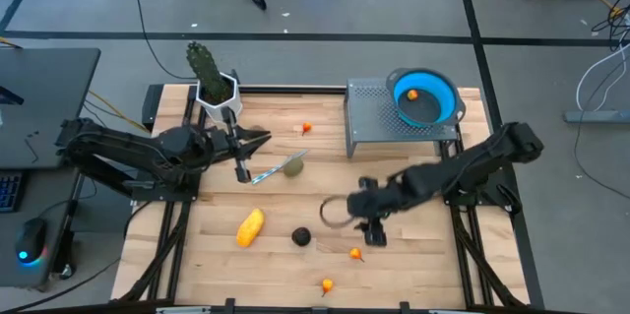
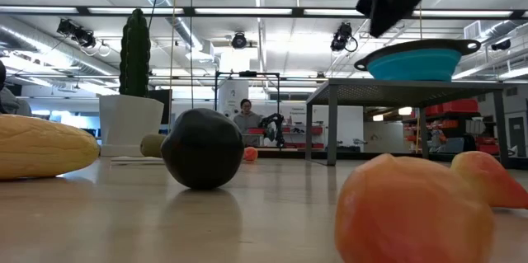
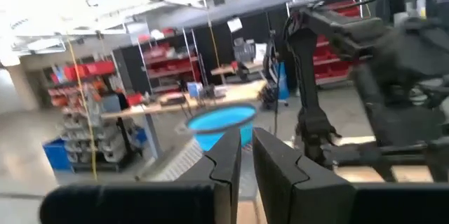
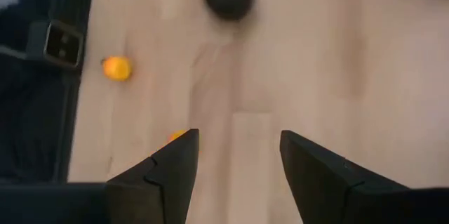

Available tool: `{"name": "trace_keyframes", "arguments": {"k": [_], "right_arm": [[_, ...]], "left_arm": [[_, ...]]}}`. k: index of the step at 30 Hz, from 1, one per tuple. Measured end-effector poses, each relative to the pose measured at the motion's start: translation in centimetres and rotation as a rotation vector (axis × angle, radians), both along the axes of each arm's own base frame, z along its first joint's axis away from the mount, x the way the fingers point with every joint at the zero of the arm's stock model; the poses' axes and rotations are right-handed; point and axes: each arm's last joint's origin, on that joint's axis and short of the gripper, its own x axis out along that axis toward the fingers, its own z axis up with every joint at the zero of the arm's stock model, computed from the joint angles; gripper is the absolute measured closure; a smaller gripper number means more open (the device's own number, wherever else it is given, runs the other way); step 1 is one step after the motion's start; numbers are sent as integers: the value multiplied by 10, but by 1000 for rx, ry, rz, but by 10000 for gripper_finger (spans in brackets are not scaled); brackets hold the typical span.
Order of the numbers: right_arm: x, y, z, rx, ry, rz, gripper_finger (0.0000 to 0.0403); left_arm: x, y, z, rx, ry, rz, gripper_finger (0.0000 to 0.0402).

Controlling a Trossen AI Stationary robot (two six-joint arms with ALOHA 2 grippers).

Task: Pick & Place Fruit
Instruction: Put the pear into the blue strainer bowl on the shelf

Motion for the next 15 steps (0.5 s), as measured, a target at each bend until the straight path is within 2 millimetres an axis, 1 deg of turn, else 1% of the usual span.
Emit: {"name": "trace_keyframes", "arguments": {"k": [4,8,11,15], "right_arm": [[5,28,-24,9,52,18,192],[12,46,-43,3,48,74,192],[14,49,-51,-7,69,136,192],[17,46,-58,-33,84,165,191]], "left_arm": [[9,-3,-7,-35,25,-55,356],[16,-5,-11,-14,40,-76,356],[18,-5,-10,1,29,-70,356],[18,-4,-9,37,30,-50,356]]}}
